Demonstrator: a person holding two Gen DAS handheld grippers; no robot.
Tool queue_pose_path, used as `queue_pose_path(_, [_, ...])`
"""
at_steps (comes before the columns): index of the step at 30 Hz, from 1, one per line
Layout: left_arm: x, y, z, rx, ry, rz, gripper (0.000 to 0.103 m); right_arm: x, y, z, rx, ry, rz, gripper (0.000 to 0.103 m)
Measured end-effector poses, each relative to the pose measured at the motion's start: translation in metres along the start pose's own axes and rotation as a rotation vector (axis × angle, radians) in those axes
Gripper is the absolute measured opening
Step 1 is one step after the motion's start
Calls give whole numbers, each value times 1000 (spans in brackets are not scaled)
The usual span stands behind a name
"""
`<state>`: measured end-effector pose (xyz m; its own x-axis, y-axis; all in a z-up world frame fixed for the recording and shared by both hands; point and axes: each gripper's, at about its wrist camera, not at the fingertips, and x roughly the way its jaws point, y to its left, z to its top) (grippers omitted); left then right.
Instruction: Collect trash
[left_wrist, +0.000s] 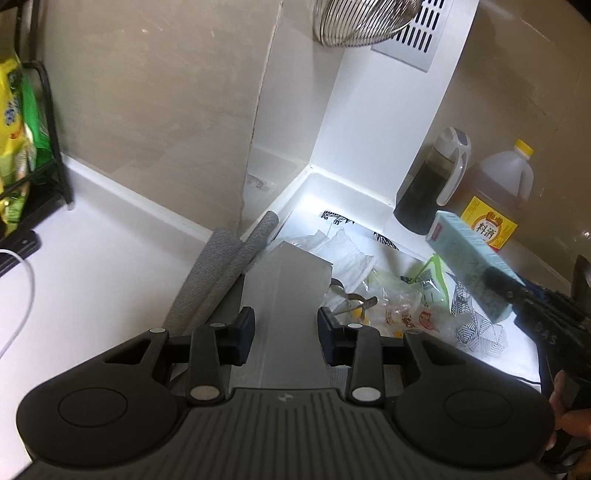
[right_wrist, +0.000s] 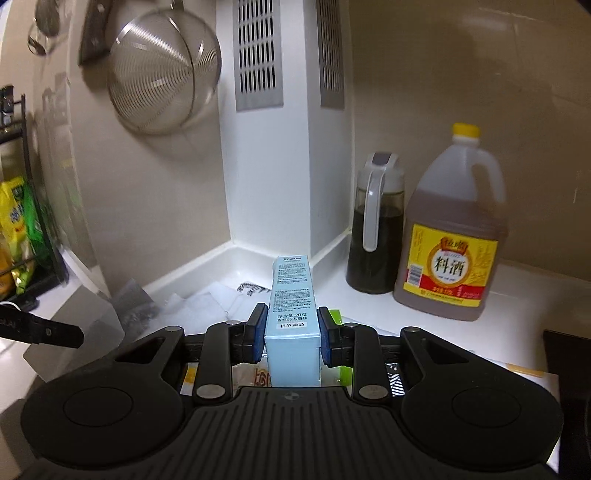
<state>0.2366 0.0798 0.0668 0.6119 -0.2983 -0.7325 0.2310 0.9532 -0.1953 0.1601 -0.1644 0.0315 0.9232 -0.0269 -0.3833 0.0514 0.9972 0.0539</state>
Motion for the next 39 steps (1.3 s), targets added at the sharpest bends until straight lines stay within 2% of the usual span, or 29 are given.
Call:
queue_pose_path(12, [-54, 7, -16, -3, -31, 10, 40, -58, 18, -3, -62, 4, 62, 30])
queue_pose_path(26, [-104, 13, -39, -9, -54, 3, 40, -100, 36, -14, -103, 49, 153, 30])
queue_pose_path(32, [-118, 16, -52, -4, -38, -1, 40, -112, 43, -20, -110, 83, 212, 30])
queue_pose_path(39, [-138, 22, -80, 2, 15, -8, 40, -125, 56, -34, -88, 174, 347, 30])
